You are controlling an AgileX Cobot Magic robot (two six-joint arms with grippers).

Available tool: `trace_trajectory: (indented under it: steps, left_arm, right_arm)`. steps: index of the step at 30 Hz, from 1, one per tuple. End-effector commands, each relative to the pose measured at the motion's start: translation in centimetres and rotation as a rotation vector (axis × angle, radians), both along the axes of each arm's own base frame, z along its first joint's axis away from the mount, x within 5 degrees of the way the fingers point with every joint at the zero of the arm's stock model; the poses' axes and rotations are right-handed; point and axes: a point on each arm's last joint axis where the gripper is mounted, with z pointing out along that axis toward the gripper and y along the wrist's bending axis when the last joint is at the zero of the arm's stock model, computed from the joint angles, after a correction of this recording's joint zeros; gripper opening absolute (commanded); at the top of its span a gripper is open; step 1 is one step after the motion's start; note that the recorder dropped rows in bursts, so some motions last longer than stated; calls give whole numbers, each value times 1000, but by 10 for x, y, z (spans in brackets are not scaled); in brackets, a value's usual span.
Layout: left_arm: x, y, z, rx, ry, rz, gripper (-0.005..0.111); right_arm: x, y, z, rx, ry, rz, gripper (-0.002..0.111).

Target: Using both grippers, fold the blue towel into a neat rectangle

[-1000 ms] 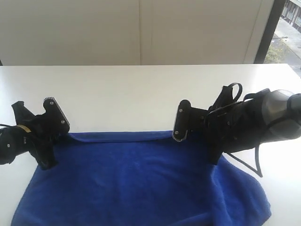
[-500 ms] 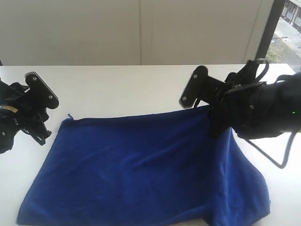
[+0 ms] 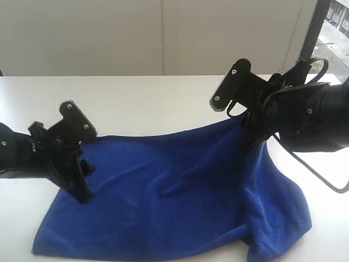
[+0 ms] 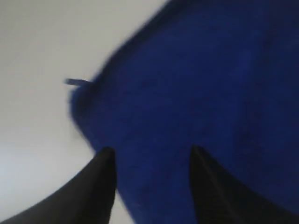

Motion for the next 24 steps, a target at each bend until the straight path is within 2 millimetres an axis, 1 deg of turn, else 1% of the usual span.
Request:
trace_trajectory:
  steps: [1, 4, 5, 6, 12, 15, 16, 20, 21, 22, 24]
  left_arm:
    - [-13, -9, -17, -29, 199, -44, 27]
    - [-12, -9, -28, -13, 236, -43, 7]
    - [-12, -9, -30, -9, 238, -40, 2]
    - [-11, -9, -34, -4, 245, -38, 0]
    - [-8, -1, -55, 20, 329, -6, 0]
    - [-9, 4, -61, 18, 379, 4, 0]
    - [-9, 6, -61, 15, 389, 9, 0]
    - [-9, 11, -62, 5, 421, 21, 0]
    - [-9, 11, -62, 4, 423, 20, 0]
    - [-9, 12, -62, 3, 435, 17, 0]
    - [-9, 15, -63, -2, 453, 22, 0]
  right_arm:
    - [6, 0, -17, -9, 54, -12, 58]
    - [7, 0, -28, -6, 89, -31, 58]
    - [7, 0, -29, 4, 96, -41, 58]
    - [6, 0, -31, 16, 106, -52, 58]
    - [7, 0, -36, 21, 122, -61, 58]
    - [6, -1, -33, 18, 117, -75, 58]
    - [5, -2, -30, 15, 108, -81, 58]
    - [-3, -7, -1, 46, 26, -85, 58]
    - [-6, -9, 8, 53, 0, -93, 58]
    - [-13, -14, 25, 59, -46, -113, 56]
    - [-21, -20, 41, 52, -75, -121, 52]
